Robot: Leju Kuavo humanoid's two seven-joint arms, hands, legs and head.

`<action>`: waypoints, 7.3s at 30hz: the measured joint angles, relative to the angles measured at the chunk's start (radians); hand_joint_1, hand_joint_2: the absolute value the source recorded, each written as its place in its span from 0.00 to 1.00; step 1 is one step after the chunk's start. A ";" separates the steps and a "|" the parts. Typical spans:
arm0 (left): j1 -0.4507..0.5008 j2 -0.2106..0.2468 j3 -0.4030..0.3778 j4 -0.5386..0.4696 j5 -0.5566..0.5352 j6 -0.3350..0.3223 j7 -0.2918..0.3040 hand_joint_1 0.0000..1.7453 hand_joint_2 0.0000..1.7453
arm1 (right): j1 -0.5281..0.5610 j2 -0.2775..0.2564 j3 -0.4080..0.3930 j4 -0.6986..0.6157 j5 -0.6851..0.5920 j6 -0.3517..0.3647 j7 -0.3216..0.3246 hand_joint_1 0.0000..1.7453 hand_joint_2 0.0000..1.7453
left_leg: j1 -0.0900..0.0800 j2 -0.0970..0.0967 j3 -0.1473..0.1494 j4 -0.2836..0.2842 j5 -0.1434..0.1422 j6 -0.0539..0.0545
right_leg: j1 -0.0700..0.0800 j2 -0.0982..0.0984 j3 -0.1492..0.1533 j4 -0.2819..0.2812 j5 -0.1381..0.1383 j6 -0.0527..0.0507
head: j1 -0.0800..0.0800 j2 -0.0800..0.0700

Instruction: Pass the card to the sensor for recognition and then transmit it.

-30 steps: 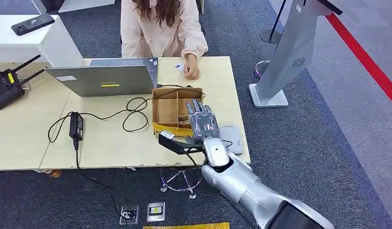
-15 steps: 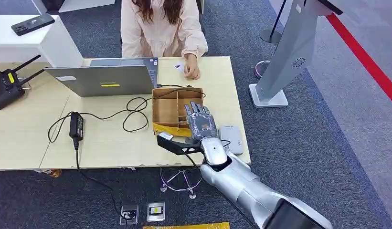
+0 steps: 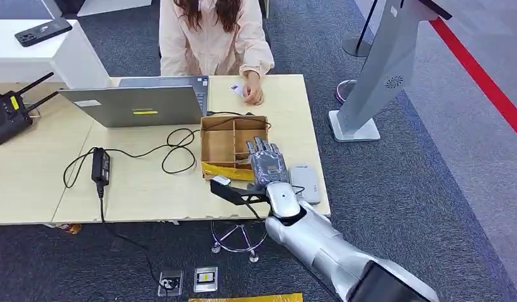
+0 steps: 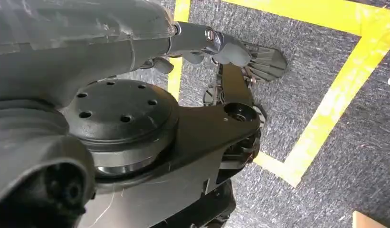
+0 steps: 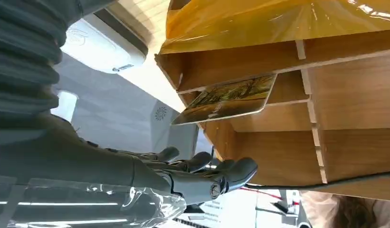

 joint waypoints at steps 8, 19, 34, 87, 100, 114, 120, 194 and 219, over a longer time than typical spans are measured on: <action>0.000 0.001 -0.002 0.000 -0.002 0.000 0.000 0.00 0.00 | -0.018 -0.005 0.002 0.018 -0.008 0.002 0.009 0.00 1.00 | 0.000 0.000 0.000 0.000 0.000 0.000 | 0.000 0.000 0.000 0.000 0.000 0.000 | 0.000 0.000; 0.000 0.001 -0.013 0.000 -0.002 0.000 0.001 0.00 0.00 | -0.037 -0.006 0.018 0.026 -0.014 0.001 0.008 0.00 1.00 | 0.000 0.000 0.000 0.000 0.000 0.000 | 0.000 0.000 0.000 0.000 0.000 0.000 | 0.000 0.000; 0.000 0.000 -0.018 0.000 0.000 0.000 0.001 0.00 0.00 | -0.038 0.003 0.043 0.026 -0.019 0.026 -0.003 0.00 1.00 | 0.000 0.000 0.000 0.000 0.000 0.000 | 0.000 0.000 0.000 0.000 0.000 0.000 | 0.000 0.000; 0.000 -0.004 -0.026 0.000 0.006 0.000 0.003 0.00 0.00 | -0.092 0.011 0.098 0.105 -0.042 0.080 0.000 0.00 1.00 | 0.000 0.000 0.000 0.000 0.000 0.000 | 0.000 0.000 0.000 0.001 0.000 0.000 | 0.000 0.000; 0.000 -0.005 -0.027 0.000 0.007 0.000 0.004 0.00 0.00 | -0.092 0.009 0.103 0.109 -0.066 0.072 0.005 1.00 1.00 | 0.000 0.000 0.000 0.000 0.000 0.000 | 0.000 0.000 0.000 0.001 0.000 0.000 | 0.000 0.000; 0.000 -0.006 -0.035 0.000 0.007 0.000 0.008 0.00 0.00 | -0.104 0.009 0.104 0.109 -0.076 0.060 -0.003 1.00 1.00 | 0.000 0.000 0.000 0.000 0.000 0.000 | 0.000 0.000 0.000 0.001 0.000 0.000 | 0.000 0.000; 0.000 -0.006 -0.035 0.000 0.007 0.001 0.008 0.00 0.00 | -0.104 0.009 0.104 0.109 -0.081 0.059 -0.006 1.00 1.00 | 0.000 0.000 0.000 0.000 0.000 0.000 | 0.000 0.000 0.000 0.001 0.000 0.000 | 0.000 0.000; -0.001 -0.003 -0.043 0.000 -0.002 0.000 0.016 0.00 0.00 | -0.248 -0.024 0.132 -0.019 -0.080 -0.003 0.033 1.00 1.00 | 0.000 0.000 0.001 0.000 0.001 -0.001 | 0.000 0.001 -0.001 0.002 0.000 0.000 | 0.000 0.000; -0.008 -0.003 -0.068 0.000 -0.013 0.000 0.016 0.00 0.00 | -0.328 -0.033 0.148 0.001 -0.027 0.030 0.100 1.00 1.00 | 0.000 0.000 0.001 0.000 0.001 -0.001 | 0.000 0.001 -0.001 0.002 0.000 0.000 | 0.000 0.000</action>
